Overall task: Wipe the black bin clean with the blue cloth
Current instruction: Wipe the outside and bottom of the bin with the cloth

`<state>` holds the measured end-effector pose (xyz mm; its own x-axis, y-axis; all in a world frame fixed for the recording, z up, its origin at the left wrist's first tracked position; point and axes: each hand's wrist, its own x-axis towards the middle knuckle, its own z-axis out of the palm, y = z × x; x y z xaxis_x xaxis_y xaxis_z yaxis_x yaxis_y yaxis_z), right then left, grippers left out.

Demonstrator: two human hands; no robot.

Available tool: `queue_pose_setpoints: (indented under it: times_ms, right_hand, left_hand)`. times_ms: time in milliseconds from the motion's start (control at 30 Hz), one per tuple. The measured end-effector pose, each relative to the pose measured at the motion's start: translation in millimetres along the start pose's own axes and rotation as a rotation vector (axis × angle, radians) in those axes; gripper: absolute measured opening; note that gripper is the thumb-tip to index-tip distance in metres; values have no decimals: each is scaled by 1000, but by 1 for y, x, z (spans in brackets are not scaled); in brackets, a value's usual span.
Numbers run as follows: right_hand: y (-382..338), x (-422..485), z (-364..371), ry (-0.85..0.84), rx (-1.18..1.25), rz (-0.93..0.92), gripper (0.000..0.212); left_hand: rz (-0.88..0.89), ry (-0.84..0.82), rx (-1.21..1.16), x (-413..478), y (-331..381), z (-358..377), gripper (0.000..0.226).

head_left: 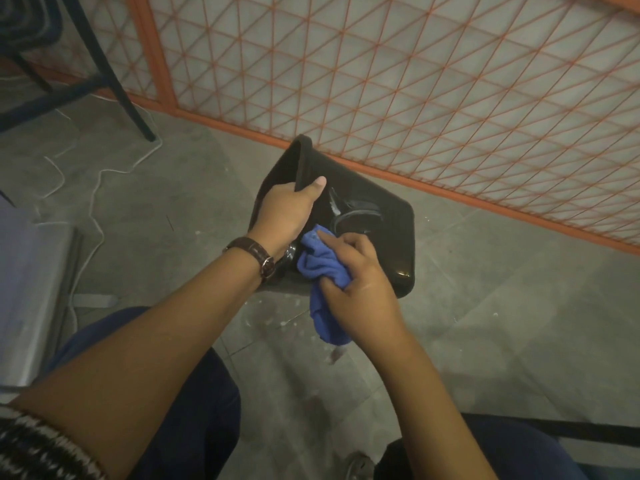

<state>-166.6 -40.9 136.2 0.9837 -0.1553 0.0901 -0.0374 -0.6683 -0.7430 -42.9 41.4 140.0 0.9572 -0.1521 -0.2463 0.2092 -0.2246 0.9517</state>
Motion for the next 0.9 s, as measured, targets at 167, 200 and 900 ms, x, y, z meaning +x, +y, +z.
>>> queue_pose_setpoints:
  times_ms: [167,200,900]
  right_hand:
    - [4,2,-17,117,-15,127,24]
    - [3,2,-16,136,9,141,25]
    - [1,0,-29,91,-47,136,27]
  left_hand:
    - [-21,-10,-55,1,1,-2,32]
    - [-26,-4,-57,0,2,-1,34]
    - [-58,63,-110,-7,3,2,35]
